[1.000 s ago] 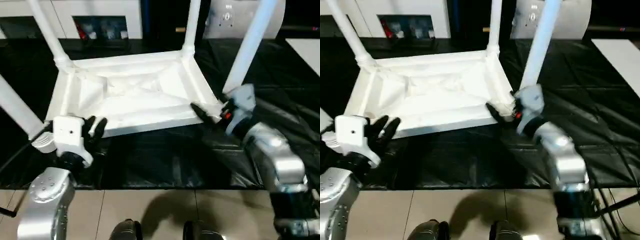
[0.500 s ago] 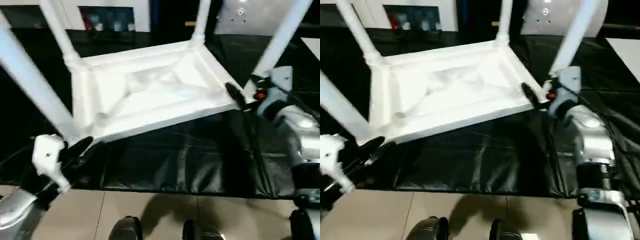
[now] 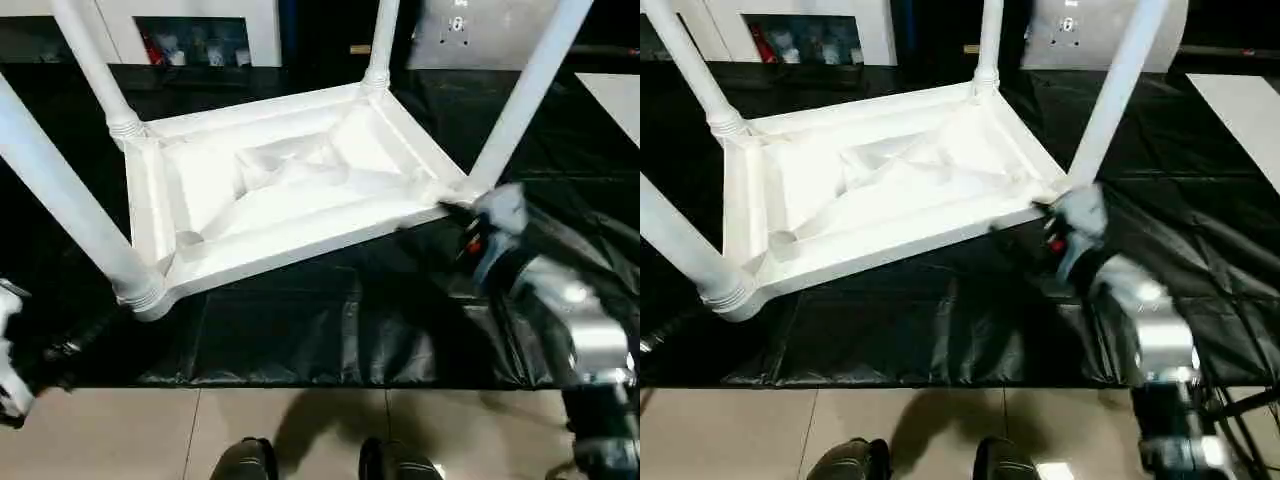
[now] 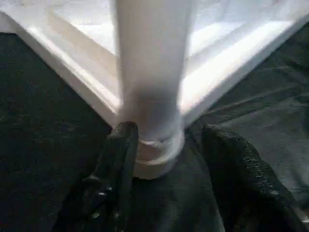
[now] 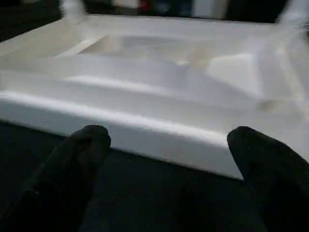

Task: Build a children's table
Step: Rotate table base

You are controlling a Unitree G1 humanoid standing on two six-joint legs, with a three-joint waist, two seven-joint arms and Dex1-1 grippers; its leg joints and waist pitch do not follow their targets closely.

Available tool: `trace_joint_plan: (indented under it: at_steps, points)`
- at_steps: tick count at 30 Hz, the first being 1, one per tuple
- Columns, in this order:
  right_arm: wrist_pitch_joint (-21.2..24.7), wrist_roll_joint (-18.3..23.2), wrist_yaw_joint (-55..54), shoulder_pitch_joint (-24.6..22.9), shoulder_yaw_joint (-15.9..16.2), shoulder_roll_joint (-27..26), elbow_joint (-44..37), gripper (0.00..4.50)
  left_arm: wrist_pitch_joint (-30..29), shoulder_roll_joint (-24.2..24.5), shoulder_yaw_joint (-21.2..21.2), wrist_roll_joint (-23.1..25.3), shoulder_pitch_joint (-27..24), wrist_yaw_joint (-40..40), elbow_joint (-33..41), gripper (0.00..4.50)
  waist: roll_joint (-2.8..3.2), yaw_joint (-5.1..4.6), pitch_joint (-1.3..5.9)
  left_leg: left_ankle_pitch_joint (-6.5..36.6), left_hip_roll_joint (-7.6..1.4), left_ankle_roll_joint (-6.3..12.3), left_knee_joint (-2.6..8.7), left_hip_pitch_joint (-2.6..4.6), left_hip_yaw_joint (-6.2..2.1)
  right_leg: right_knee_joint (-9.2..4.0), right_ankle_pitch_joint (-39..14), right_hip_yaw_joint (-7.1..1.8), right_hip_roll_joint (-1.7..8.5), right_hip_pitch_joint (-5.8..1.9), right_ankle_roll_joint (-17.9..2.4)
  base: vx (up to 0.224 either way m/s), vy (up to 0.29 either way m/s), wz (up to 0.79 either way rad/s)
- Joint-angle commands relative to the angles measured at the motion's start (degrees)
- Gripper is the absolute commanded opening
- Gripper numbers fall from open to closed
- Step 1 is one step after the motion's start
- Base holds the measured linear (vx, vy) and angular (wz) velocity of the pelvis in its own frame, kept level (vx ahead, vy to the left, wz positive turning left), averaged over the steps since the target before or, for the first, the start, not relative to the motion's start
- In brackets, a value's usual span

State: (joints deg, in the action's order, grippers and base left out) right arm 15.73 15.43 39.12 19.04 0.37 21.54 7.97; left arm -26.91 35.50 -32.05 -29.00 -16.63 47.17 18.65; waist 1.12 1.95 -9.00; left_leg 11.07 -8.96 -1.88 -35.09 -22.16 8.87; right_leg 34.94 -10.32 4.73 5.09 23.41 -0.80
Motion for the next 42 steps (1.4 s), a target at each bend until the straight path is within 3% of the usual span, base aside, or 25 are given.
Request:
trace_joint_plan:
  at_steps: [1,2,3,5,7,9,10,13,15,17,21,23,24,25,27,28,30,31,36,42]
  points:
    - [1.6,0.0,1.1,-1.7,3.0,-0.2,-3.7,4.50,0.9,1.0,-0.4,-0.5,2.4,0.7,-1.9,2.75,0.52,-0.05,3.13,19.6,-3.76,1.27,6.14,1.16,-1.44,-5.09,-22.5,-3.78,3.46,-1.59,-9.9,0.000,0.000,0.00]
    - [2.2,-0.9,0.8,-2.3,4.2,-0.3,-4.5,4.50,0.8,1.2,0.2,-0.8,4.0,1.0,-2.6,2.89,0.47,0.07,3.32,19.3,-3.82,1.17,6.07,1.45,-1.32,-4.93,-21.0,-3.91,3.48,-1.46,-10.4,0.000,0.000,0.00]
    - [2.6,-2.1,0.6,-2.8,5.4,-0.4,-5.0,4.50,0.7,1.3,1.1,-1.1,5.5,1.3,-3.2,2.97,0.69,0.10,3.32,18.3,-3.85,0.97,6.22,1.11,-1.43,-4.58,-19.5,-3.91,3.52,-1.80,-11.0,0.000,0.000,0.00]
    - [3.1,-3.8,-0.4,-3.2,6.9,-0.8,-5.3,4.50,0.8,1.3,2.8,-0.9,7.9,1.3,-4.4,3.06,0.68,0.04,3.45,17.1,-3.85,0.78,6.22,1.12,-1.25,-4.40,-17.4,-4.10,3.41,-1.76,-11.6,0.000,0.000,0.00]
    - [4.8,-3.8,-2.5,-2.8,6.7,-2.2,-4.9,4.50,1.2,1.2,4.2,-1.0,9.9,1.2,-5.9,3.32,0.39,-0.08,3.77,14.2,-3.60,1.39,6.06,0.82,-0.99,-4.07,-14.7,-4.31,3.49,-2.14,-12.2,0.000,0.000,0.00]
    - [5.1,-4.4,-3.3,-2.3,7.7,-3.4,-4.3,4.50,2.0,1.3,6.5,-0.5,12.4,2.3,-8.5,3.44,0.39,-0.12,3.85,13.3,-3.55,1.88,5.93,1.00,-0.73,-4.05,-14.1,-4.38,3.38,-1.95,-12.5,0.000,0.000,0.00]
    - [5.0,-4.6,-3.4,-2.2,8.1,-3.5,-4.2,4.50,2.1,1.3,6.9,-0.3,13.0,2.6,-9.2,3.49,0.09,-0.22,3.87,12.7,-3.53,2.12,5.87,1.01,-0.54,-4.05,-13.4,-4.43,3.34,-1.94,-12.8,0.000,0.000,0.00]
    - [4.8,-6.0,-5.3,-1.2,9.3,-4.9,-2.1,4.50,2.5,1.2,9.1,0.2,15.0,4.4,-11.2,3.75,0.30,-0.32,3.85,11.2,-3.52,2.79,5.76,1.20,-0.33,-3.94,-12.1,-4.47,3.31,-1.80,-13.8,0.000,0.000,0.00]
    - [4.7,-7.3,-7.3,-0.2,9.8,-6.2,-0.1,4.50,2.2,0.9,11.0,0.0,15.9,5.6,-10.7,3.93,0.30,-0.32,3.92,11.0,-3.56,2.68,5.72,1.17,-0.32,-3.88,-12.1,-4.47,3.40,-1.89,-14.3,0.000,0.000,0.00]
    - [4.9,-8.4,-9.3,1.2,9.8,-7.4,2.0,4.50,0.2,0.1,12.6,-2.2,16.5,6.3,-8.4,4.06,0.58,-0.05,3.77,12.3,-3.81,1.76,5.83,1.64,-0.15,-3.96,-13.4,-4.54,3.41,-1.51,-14.6,0.000,0.000,0.00]
    - [4.4,-10.3,-12.1,3.8,10.0,-9.0,6.7,4.50,-4.2,-1.3,17.1,-6.9,16.7,6.7,-1.9,4.44,0.43,0.20,3.63,13.6,-3.81,0.17,6.09,1.50,-0.17,-3.67,-13.4,-4.51,3.22,-1.66,-14.8,0.000,0.000,0.00]
    - [3.2,-10.8,-13.3,5.1,9.8,-9.9,9.0,4.50,-5.2,-2.2,20.2,-7.9,16.1,6.8,1.3,4.44,-0.34,0.03,3.64,13.7,-3.87,0.21,6.10,1.35,-0.03,-3.83,-13.9,-4.67,3.43,-1.80,-14.3,0.000,0.000,0.00]
    - [2.8,-10.7,-13.8,5.5,9.5,-10.3,9.7,4.50,-5.3,-2.5,21.3,-7.9,15.8,6.9,2.4,4.44,-0.13,-0.01,3.62,13.5,-3.84,0.34,6.11,1.24,-0.10,-3.89,-14.5,-4.72,3.56,-1.92,-14.1,0.000,0.000,0.00]
    - [1.9,-10.6,-14.5,6.7,8.9,-11.2,10.8,4.50,-6.0,-3.6,23.8,-8.3,15.5,6.6,4.9,4.44,-0.48,-0.11,3.70,12.8,-3.83,0.56,5.99,1.19,-0.08,-3.86,-14.7,-4.79,3.64,-1.97,-13.8,0.000,0.000,0.00]
    - [0.9,-10.6,-14.5,7.8,8.9,-11.8,11.2,4.50,-7.1,-5.4,26.4,-9.4,16.0,5.6,7.2,4.44,-0.49,-0.36,3.64,11.8,-3.85,0.75,5.97,1.00,-0.07,-3.88,-14.0,-4.76,3.59,-2.12,-13.7,0.000,0.000,0.00]
    - [0.6,-10.6,-14.5,8.2,8.9,-12.0,11.3,4.50,-7.4,-6.0,27.2,-9.5,16.3,5.3,7.8,4.44,-0.87,-0.58,3.68,11.0,-3.81,0.95,5.91,0.85,-0.04,-3.77,-13.6,-4.78,3.59,-2.26,-13.6,0.000,0.000,0.00]
    - [0.2,-10.9,-14.4,9.0,9.1,-12.4,12.0,4.50,-7.9,-7.4,29.3,-9.7,17.3,4.5,8.5,4.44,-0.89,-0.89,3.73,10.1,-3.73,1.10,5.79,0.77,0.00,-3.65,-12.9,-4.71,3.53,-2.33,-13.9,0.000,0.000,0.00]
    - [-0.3,-11.2,-14.5,9.8,9.2,-12.6,12.8,4.50,-7.8,-8.7,31.4,-9.2,18.4,3.9,8.5,4.44,-1.26,-1.21,3.79,10.0,-3.65,1.19,5.68,0.74,0.07,-3.74,-12.7,-4.70,3.39,-2.41,-13.8,0.000,0.000,0.00]
    - [-2.1,-12.2,-14.0,11.4,9.7,-13.2,15.3,4.50,-7.8,-13.4,36.9,-8.0,22.4,2.1,7.2,4.44,-1.06,-1.67,3.82,8.9,-3.66,1.30,5.37,0.70,0.20,-3.71,-11.3,-4.71,3.32,-2.55,-14.6,0.000,0.000,0.00]
    - [-3.2,-12.7,-13.5,12.4,9.8,-13.6,16.7,4.50,-6.6,-17.3,41.6,-5.3,25.1,0.7,5.1,4.44,-1.29,-1.95,4.16,6.6,-3.70,2.19,4.99,0.59,0.41,-3.51,-7.8,-4.68,3.07,-2.87,-15.5,0.000,0.000,0.00]
